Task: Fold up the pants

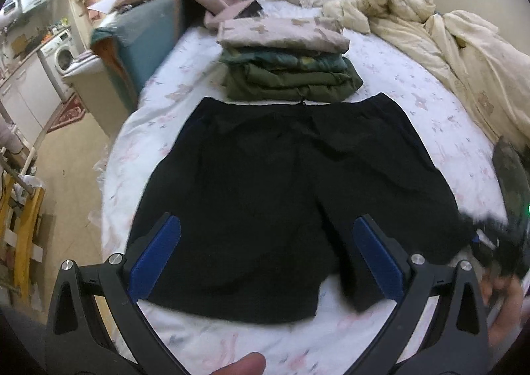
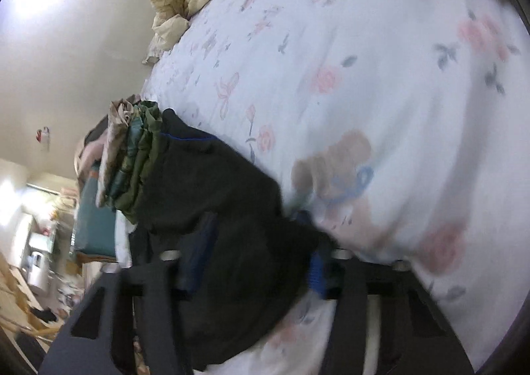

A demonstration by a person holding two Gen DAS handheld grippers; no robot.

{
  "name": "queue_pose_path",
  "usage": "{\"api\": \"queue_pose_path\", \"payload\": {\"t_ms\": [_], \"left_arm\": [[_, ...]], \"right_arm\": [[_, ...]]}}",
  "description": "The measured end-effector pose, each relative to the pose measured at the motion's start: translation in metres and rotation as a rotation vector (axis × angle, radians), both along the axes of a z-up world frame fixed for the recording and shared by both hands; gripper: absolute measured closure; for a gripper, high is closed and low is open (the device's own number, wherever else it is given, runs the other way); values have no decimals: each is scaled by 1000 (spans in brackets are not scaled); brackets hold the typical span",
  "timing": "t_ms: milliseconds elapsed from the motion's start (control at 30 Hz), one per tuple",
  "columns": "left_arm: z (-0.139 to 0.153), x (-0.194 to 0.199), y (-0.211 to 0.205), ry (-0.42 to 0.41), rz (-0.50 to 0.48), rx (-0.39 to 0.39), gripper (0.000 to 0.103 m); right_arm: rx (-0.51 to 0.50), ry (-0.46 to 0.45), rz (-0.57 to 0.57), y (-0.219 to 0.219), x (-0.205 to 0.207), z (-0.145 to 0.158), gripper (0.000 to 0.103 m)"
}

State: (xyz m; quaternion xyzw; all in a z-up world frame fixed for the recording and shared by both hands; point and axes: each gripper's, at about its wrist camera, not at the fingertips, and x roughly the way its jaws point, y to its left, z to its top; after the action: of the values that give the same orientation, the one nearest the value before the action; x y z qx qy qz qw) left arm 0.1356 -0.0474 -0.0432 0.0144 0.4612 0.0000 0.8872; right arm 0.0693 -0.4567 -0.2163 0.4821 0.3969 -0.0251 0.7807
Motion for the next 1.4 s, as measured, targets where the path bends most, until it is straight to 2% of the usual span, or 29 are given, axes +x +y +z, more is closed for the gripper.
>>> {"api": "queue_pose_path", "payload": {"t_ms": [67,200,333,400,467,633,733,767,833,867,900,1000,1100,1167,1300,1400], "left_arm": [[0,29,-11,10,2,7,0],[-6,92,-48,59,-57,34,0],[-23,157,-87,166,-75,-4,0],[-35,190,-117,208,-119,-14,0],[-48,211,-144,265,-164,-13,0],[-92,248,-207,382,-226,-20,1],[-110,252,-234,428,-272,-25,6],[-115,253,-243,421,-295,-8,14],[-123,253,-251,418,-331,63,55],[-126,253,-252,437,-346,81,94],[-127,252,-251,455,-354,90,100],[-105,249,-238,397,-407,110,101],[-72,241,-218,330,-481,130,101],[-53,236,-199,323,-498,122,101],[-18,230,-147,298,-534,166,101],[-9,235,-113,283,-515,187,101]], "right_arm": [[8,-25,1,-6,-2,1,100],[-48,-103,52,-2,-6,27,101],[-113,-171,95,11,-14,58,101],[-104,-226,162,25,-8,67,101],[-147,-252,252,44,3,71,101],[-112,-291,383,75,14,73,101],[-98,-283,420,83,14,68,101],[-101,-274,437,88,16,66,101],[-110,-266,454,93,17,65,101],[-109,-265,459,93,16,65,101],[-111,-266,466,95,16,66,101],[-113,-286,485,99,16,72,101],[-124,-326,525,108,16,82,101],[-104,-367,576,122,17,91,101],[-98,-430,667,159,19,111,101],[-98,-480,735,192,23,130,101]]}}
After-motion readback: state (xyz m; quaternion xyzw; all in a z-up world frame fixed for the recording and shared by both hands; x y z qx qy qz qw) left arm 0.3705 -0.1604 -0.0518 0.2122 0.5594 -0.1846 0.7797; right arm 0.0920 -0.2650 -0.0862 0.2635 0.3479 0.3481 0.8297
